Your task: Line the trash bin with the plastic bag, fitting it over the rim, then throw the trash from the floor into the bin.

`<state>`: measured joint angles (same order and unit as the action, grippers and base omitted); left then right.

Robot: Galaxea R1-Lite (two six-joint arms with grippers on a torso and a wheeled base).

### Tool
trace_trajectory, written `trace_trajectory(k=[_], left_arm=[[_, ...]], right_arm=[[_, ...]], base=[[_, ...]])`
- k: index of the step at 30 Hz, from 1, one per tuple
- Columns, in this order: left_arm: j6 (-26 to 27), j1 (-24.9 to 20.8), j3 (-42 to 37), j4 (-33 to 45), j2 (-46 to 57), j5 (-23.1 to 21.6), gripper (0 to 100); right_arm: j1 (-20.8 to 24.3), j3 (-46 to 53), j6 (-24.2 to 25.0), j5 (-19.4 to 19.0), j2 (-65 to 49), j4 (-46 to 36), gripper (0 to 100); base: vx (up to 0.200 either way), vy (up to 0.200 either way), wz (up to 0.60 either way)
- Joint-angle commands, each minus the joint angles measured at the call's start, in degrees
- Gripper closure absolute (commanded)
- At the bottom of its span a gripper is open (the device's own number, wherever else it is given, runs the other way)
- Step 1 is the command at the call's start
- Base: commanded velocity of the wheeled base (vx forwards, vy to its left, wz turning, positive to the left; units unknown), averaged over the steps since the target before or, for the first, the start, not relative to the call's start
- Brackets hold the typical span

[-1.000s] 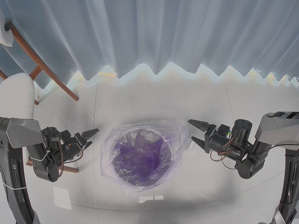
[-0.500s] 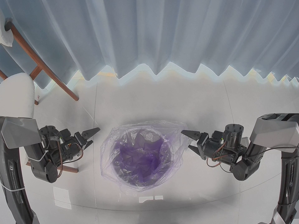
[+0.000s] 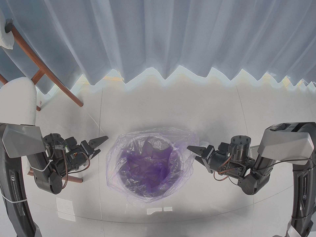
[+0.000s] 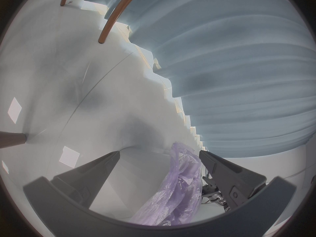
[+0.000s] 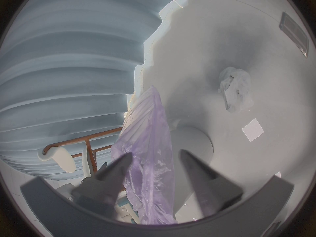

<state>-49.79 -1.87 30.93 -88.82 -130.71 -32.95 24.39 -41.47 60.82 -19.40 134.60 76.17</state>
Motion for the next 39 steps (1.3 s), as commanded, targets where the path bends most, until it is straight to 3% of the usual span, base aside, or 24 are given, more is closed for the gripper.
trace_trajectory(k=[1,7,9,16,27,34,35,39], left_arm=[[0.0,0.2,0.2,0.0,-0.5,0.0,0],[0.0,0.3,0.4,0.0,-1.7,0.1,0],[0.0,0.2,0.4,0.0,-2.2,0.1,0],[0.0,0.3,0.8,0.0,-3.1,0.1,0],[0.0,-0.1,0.7,0.0,-4.4,0.1,0],[0.0,-0.1,0.4,0.0,-4.0,0.1,0],[0.0,-0.1,0.4,0.0,-4.0,0.1,0],[-0.1,-0.6,0.0,0.0,-3.9,0.1,0]], right_arm=[[0.1,0.8,-0.2,0.0,0.2,-0.1,100],[-1.3,1.4,-5.9,0.1,3.2,0.1,100],[-1.4,0.8,-9.9,2.4,5.0,0.3,100],[-1.4,-1.3,-16.6,8.6,11.1,5.6,100],[-0.8,1.5,-20.3,9.1,13.1,13.8,100],[0.2,3.3,-21.6,9.0,12.6,13.7,100],[0.1,3.4,-21.3,9.5,12.2,13.8,0],[0.0,5.5,-18.4,9.6,9.6,13.8,0]], base=[[0.0,0.0,0.0],[0.0,0.0,0.0],[0.0,0.0,0.0],[0.0,0.0,0.0],[0.0,0.0,0.0],[0.0,0.0,0.0],[0.0,0.0,0.0],[0.0,0.0,0.0]])
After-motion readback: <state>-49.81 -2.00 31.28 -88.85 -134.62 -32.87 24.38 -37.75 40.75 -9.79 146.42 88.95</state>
